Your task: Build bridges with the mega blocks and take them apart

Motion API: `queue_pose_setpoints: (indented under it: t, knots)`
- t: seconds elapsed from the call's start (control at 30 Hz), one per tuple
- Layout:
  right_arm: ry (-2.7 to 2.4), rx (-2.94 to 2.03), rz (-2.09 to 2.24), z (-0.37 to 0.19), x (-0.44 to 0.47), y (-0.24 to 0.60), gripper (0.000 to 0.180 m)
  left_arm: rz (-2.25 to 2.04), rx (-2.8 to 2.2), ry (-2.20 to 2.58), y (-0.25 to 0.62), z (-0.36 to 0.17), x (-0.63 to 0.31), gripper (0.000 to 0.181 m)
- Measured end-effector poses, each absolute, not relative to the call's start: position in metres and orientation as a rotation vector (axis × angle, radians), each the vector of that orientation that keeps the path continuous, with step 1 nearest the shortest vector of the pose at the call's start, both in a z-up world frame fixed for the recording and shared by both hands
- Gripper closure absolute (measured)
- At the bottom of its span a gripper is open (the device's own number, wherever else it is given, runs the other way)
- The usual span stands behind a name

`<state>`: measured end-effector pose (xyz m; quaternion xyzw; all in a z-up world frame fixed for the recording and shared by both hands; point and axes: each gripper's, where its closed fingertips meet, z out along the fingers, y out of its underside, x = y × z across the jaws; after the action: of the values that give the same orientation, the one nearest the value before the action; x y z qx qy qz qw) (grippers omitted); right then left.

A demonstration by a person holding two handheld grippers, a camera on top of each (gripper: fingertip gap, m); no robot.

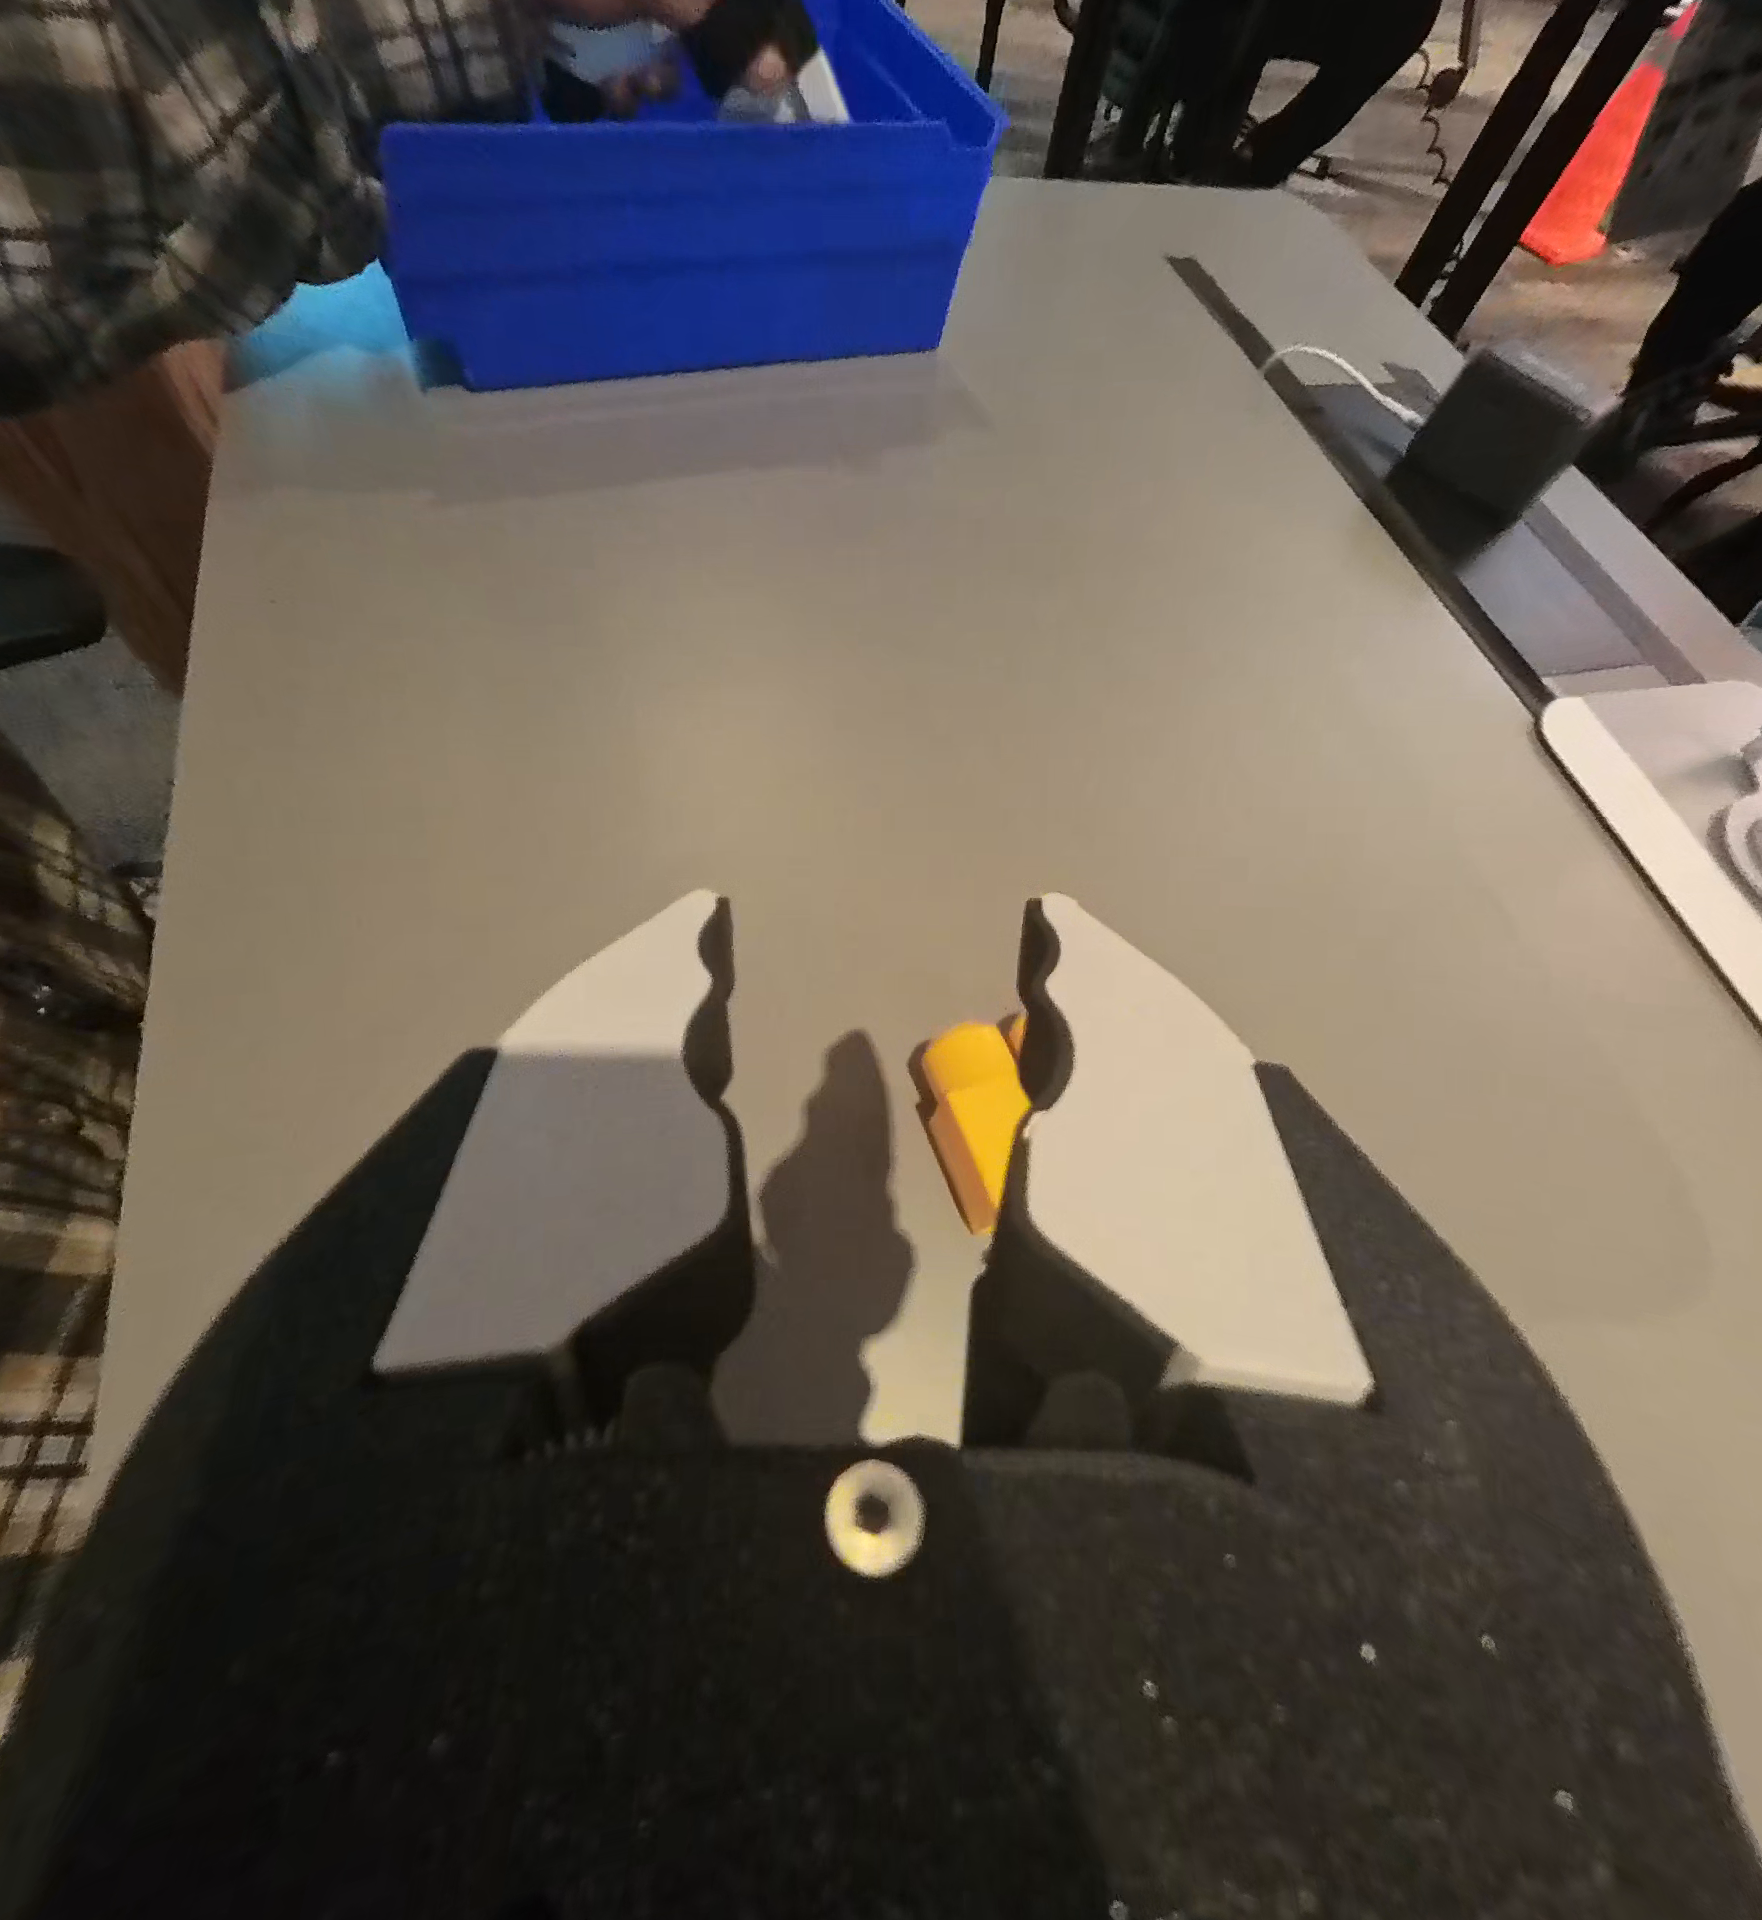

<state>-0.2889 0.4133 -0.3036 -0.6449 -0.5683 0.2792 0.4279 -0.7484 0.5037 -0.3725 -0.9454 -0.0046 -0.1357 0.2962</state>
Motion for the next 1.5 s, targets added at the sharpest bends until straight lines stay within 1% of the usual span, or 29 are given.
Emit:
queue_pose_setpoints:
  t: [0.3, 0.4, 0.53, 0.77, 0.83, 0.9, 1.03, 1.17, 1.23, 1.33, 1.4, 1.5]
  knots:
    - [-1.446, -1.601, 0.687, -0.301, -0.306, 0.415, 0.127, -0.254, -2.565, 0.036, 0.504, -0.381, -0.757, 0.110]
    - [-1.459, -1.596, 0.684, -0.301, -0.308, 0.414, 0.127, -0.194, -2.572, 0.045, 0.504, -0.378, -0.770, 0.113]
    - [-1.464, -1.582, 0.682, -0.300, -0.307, 0.413, 0.127, -0.379, -2.545, 0.123, 0.504, -0.370, -0.758, 0.117]
    - [-1.438, -1.584, 0.705, -0.306, -0.300, 0.414, 0.128, -0.397, -2.602, 0.281, 0.503, -0.382, -0.746, 0.118]
    - [-1.429, -1.583, 0.706, -0.307, -0.298, 0.415, 0.130, -0.333, -2.644, 0.311, 0.503, -0.392, -0.748, 0.124]
    - [-1.414, -1.577, 0.709, -0.306, -0.296, 0.416, 0.132, -0.280, -2.659, 0.344, 0.504, -0.397, -0.751, 0.143]
    - [-1.399, -1.574, 0.720, -0.306, -0.289, 0.415, 0.132, -0.312, -2.593, 0.283, 0.501, -0.375, -0.757, 0.144]
    - [-1.356, -1.573, 0.741, -0.306, -0.274, 0.418, 0.132, -0.296, -2.498, 0.317, 0.487, -0.314, -0.763, 0.144]
    - [-1.334, -1.571, 0.762, -0.303, -0.267, 0.421, 0.132, -0.283, -2.455, 0.404, 0.478, -0.275, -0.746, 0.144]
    - [-1.326, -1.546, 0.774, -0.294, -0.261, 0.430, 0.131, -0.363, -2.395, 0.621, 0.470, -0.229, -0.674, 0.144]
    - [-1.320, -1.528, 0.780, -0.287, -0.258, 0.438, 0.130, -0.386, -2.370, 0.810, 0.468, -0.221, -0.612, 0.144]
    - [-1.293, -1.483, 0.841, -0.274, -0.257, 0.449, 0.129, -0.451, -2.327, 1.043, 0.472, -0.235, -0.515, 0.145]
